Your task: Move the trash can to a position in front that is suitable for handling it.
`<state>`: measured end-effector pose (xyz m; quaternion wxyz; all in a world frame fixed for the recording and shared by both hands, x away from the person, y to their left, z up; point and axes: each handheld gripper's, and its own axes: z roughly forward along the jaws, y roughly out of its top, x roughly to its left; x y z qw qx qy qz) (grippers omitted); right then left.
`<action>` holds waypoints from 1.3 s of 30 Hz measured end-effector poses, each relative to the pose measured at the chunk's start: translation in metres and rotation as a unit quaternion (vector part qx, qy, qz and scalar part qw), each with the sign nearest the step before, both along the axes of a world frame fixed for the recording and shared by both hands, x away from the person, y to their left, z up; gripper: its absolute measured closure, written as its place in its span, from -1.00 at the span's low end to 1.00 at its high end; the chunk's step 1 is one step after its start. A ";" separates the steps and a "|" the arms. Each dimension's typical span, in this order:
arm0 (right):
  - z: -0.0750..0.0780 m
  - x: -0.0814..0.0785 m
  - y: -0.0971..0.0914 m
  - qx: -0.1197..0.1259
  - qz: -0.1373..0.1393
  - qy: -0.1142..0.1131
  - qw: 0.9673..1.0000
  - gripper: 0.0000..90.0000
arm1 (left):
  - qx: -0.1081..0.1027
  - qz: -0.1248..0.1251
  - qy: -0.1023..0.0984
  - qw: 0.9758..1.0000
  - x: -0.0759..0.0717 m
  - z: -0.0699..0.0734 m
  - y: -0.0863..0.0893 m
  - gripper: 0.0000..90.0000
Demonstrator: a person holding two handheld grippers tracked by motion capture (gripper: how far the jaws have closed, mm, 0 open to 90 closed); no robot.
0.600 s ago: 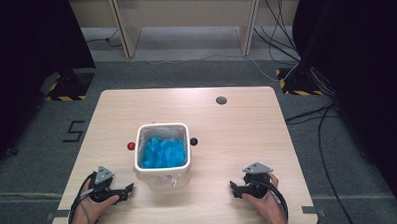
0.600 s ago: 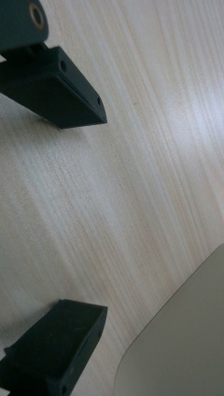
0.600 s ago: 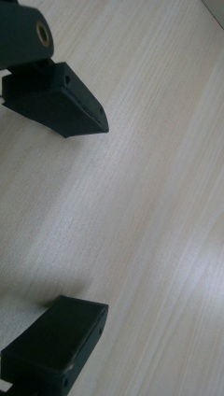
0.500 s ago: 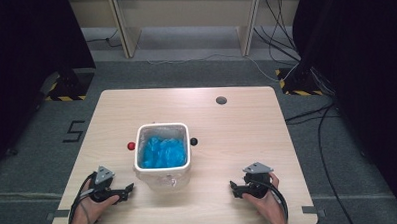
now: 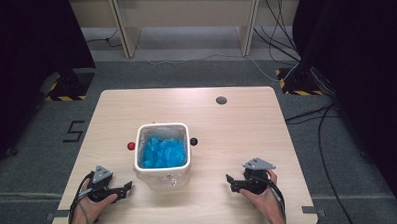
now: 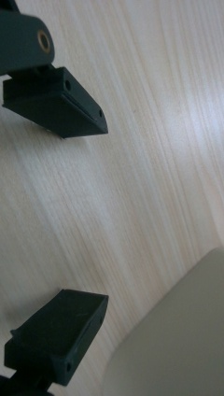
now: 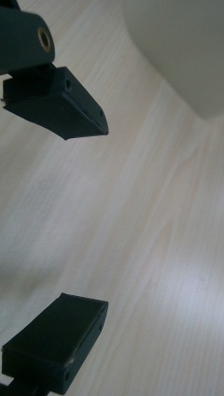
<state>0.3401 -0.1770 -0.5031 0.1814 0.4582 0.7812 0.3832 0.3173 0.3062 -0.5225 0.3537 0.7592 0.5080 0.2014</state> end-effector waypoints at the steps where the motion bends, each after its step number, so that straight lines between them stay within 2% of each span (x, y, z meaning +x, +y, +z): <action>1: 0.001 0.002 0.002 0.008 0.000 -0.004 1.000 -0.69 | -0.014 0.004 0.002 1.000 0.000 0.001 0.000 -0.67; 3: 0.005 0.006 0.007 0.020 0.004 -0.010 1.000 -0.69 | -0.030 0.009 0.004 0.999 0.000 0.005 -0.001 -0.67; 6: 0.010 0.012 0.017 0.040 0.006 -0.013 0.999 -0.67 | -0.047 0.008 -0.016 0.999 0.002 0.014 -0.004 -0.67; 7: 0.012 0.015 0.021 0.047 0.011 -0.015 0.999 -0.66 | -0.064 0.012 -0.028 0.997 0.005 0.022 -0.007 -0.67; 10: 0.015 0.024 0.034 0.059 0.016 -0.016 0.998 -0.65 | -0.073 0.011 -0.039 0.996 0.007 0.027 -0.010 -0.67; 12: 0.015 0.026 0.038 0.058 0.019 -0.019 0.998 -0.65 | -0.071 0.007 -0.044 0.996 0.011 0.031 -0.014 -0.67; 13: 0.016 0.032 0.047 0.056 0.026 -0.023 0.998 -0.64 | -0.073 0.005 -0.044 0.996 0.013 0.032 -0.016 -0.67; 18: 0.017 0.039 0.059 0.066 0.033 -0.023 0.997 -0.64 | -0.077 0.005 -0.047 0.996 0.023 0.037 -0.022 -0.67; 20: 0.017 0.042 0.064 0.072 0.037 -0.019 0.997 -0.63 | -0.084 0.004 -0.045 0.995 0.026 0.038 -0.024 -0.67; 22: 0.016 0.046 0.073 0.085 0.041 -0.011 0.995 -0.63 | -0.074 0.003 -0.049 0.996 0.029 0.039 -0.029 -0.65; 24: 0.014 0.049 0.079 0.112 0.044 0.007 0.993 -0.63 | -0.066 -0.001 -0.052 0.996 0.030 0.040 -0.032 -0.65; 26: 0.013 0.051 0.084 0.119 0.052 0.011 0.991 -0.63 | -0.067 -0.003 -0.050 0.997 0.030 0.040 -0.034 -0.66; 28: 0.012 0.051 0.086 0.118 0.055 0.011 0.991 -0.60 | -0.069 -0.004 -0.050 0.996 0.032 0.040 -0.040 -0.64; 29: 0.012 0.051 0.084 0.115 0.053 0.008 0.992 -0.60 | -0.058 -0.005 -0.051 0.997 0.034 0.041 -0.046 -0.62; 31: 0.013 0.051 0.081 0.114 0.051 0.007 0.992 -0.60 | -0.059 -0.006 -0.051 0.997 0.035 0.041 -0.050 -0.61; 33: 0.015 0.049 0.070 0.120 0.040 0.008 0.992 -0.59 | -0.060 -0.013 -0.050 0.997 0.039 0.042 -0.062 -0.60; 34: 0.015 0.049 0.070 0.120 0.040 0.008 0.992 -0.59 | -0.060 -0.013 -0.050 0.997 0.039 0.042 -0.062 -0.58; 36: 0.016 0.047 0.058 0.120 0.028 0.007 0.992 -0.51 | -0.056 -0.022 -0.053 0.997 0.043 0.042 -0.075 -0.58; 39: 0.017 0.044 0.050 0.118 0.020 0.005 0.993 -0.50 | -0.054 -0.027 -0.055 0.997 0.045 0.043 -0.083 -0.57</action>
